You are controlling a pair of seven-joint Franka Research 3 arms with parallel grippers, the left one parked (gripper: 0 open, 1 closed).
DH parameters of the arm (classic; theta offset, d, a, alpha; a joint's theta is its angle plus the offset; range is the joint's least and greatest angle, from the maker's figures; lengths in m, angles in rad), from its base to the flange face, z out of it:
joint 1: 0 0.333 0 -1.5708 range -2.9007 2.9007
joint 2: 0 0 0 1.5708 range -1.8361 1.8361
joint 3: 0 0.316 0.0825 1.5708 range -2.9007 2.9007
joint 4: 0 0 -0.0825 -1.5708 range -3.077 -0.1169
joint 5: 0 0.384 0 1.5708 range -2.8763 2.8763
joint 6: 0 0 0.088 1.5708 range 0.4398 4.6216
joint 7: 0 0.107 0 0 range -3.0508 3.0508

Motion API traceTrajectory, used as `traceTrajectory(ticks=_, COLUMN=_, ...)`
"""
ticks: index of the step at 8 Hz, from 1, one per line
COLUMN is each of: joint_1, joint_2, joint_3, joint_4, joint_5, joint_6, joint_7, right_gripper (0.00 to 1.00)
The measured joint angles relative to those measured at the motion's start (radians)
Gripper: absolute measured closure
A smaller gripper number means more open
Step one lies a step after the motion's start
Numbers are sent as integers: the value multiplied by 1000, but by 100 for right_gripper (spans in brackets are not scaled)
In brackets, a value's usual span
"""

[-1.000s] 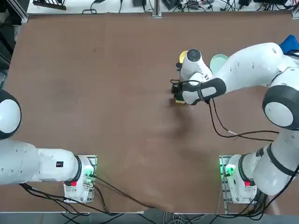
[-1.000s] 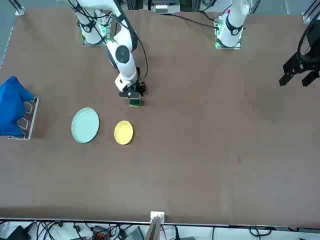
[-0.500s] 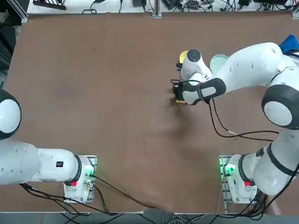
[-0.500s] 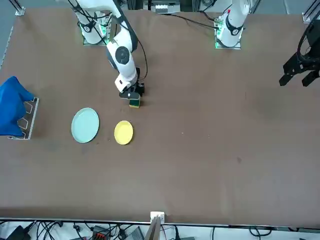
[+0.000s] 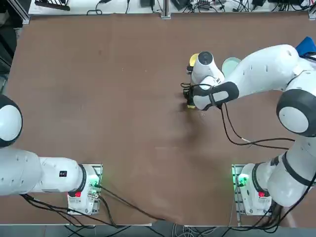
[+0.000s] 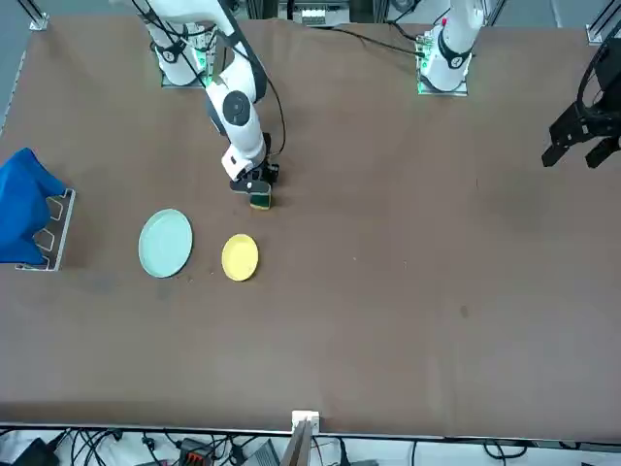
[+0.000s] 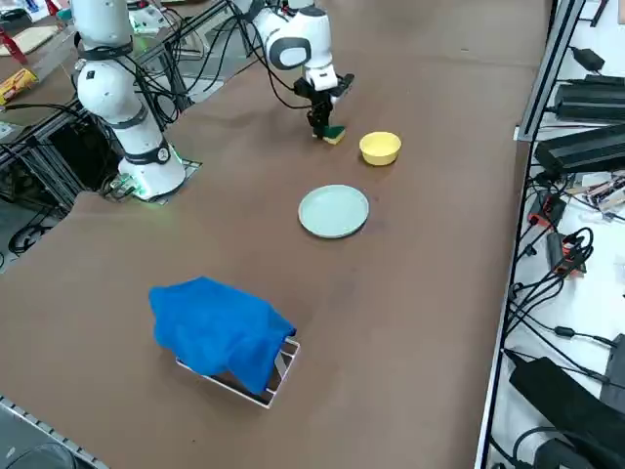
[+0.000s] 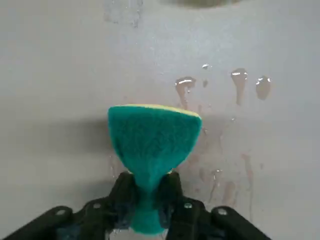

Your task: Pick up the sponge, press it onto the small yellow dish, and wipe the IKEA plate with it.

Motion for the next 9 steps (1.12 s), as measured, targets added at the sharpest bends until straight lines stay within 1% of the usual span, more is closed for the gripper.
traceTrajectory(ticks=1, joint_1=-1, joint_2=-7, joint_3=-3, joint_4=5, joint_5=0, joint_6=-11, joint_7=0, right_gripper=74)
traceTrajectory(ticks=2, joint_1=-2, joint_2=-15, joint_3=-7, joint_4=21, joint_5=0, joint_6=-50, joint_7=-1, right_gripper=76)
traceTrajectory(ticks=4, joint_1=-2, joint_2=-29, joint_3=-11, joint_4=84, joint_5=0, joint_6=-164, joint_7=-1, right_gripper=76)
traceTrajectory(ticks=6, joint_1=-22, joint_2=-46, joint_3=-14, joint_4=182, joint_5=-2, joint_6=-305, joint_7=-21, right_gripper=76)
traceTrajectory(ticks=9, joint_1=-122, joint_2=-51, joint_3=-19, joint_4=378, joint_5=-2, joint_6=-559, joint_7=-153, right_gripper=76)
